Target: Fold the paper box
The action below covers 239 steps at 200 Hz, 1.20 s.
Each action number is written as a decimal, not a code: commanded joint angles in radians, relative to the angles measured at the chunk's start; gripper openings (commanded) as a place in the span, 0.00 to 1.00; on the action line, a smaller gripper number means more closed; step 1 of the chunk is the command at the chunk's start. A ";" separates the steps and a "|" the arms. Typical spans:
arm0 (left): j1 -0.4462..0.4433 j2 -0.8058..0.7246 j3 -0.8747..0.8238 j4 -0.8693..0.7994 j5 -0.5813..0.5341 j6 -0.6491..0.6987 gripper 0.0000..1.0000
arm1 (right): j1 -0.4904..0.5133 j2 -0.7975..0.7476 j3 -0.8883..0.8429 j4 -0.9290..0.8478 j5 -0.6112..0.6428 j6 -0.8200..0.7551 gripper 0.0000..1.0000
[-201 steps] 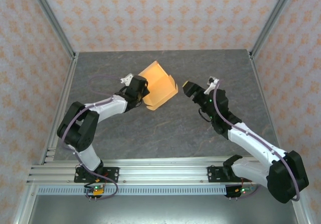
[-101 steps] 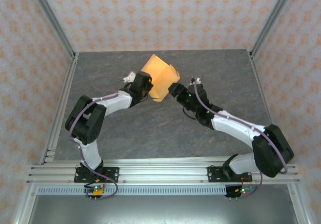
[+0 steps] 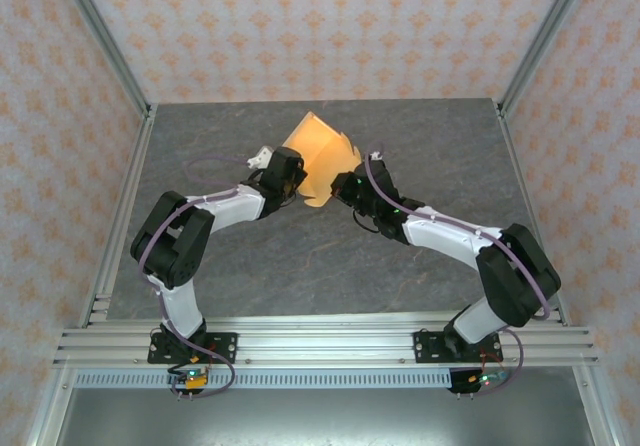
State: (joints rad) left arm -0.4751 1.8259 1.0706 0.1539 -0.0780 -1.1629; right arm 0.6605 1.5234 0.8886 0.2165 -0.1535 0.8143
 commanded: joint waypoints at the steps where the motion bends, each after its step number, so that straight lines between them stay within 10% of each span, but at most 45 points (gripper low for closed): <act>1: -0.007 -0.070 -0.030 0.101 0.068 0.031 0.20 | 0.002 -0.033 0.011 -0.033 0.043 -0.081 0.00; 29: -0.004 -0.138 -0.107 0.190 0.125 0.115 0.58 | -0.017 -0.079 0.014 -0.048 0.038 -0.327 0.00; 109: 0.011 -0.467 -0.152 -0.078 0.213 0.573 0.83 | -0.283 -0.185 0.074 -0.239 -0.340 -0.896 0.00; 171: 0.045 -0.526 -0.134 -0.099 0.612 1.031 0.85 | -0.415 -0.215 0.211 -0.590 -0.699 -1.249 0.00; 239: 0.061 -0.563 -0.119 -0.183 0.561 1.072 0.85 | -0.426 -0.275 0.216 -0.708 -0.694 -1.401 0.00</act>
State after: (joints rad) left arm -0.4297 1.3041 0.9302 0.0025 0.4725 -0.1059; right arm 0.2443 1.2785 1.1049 -0.4503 -0.8234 -0.5011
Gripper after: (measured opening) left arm 0.848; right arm 0.045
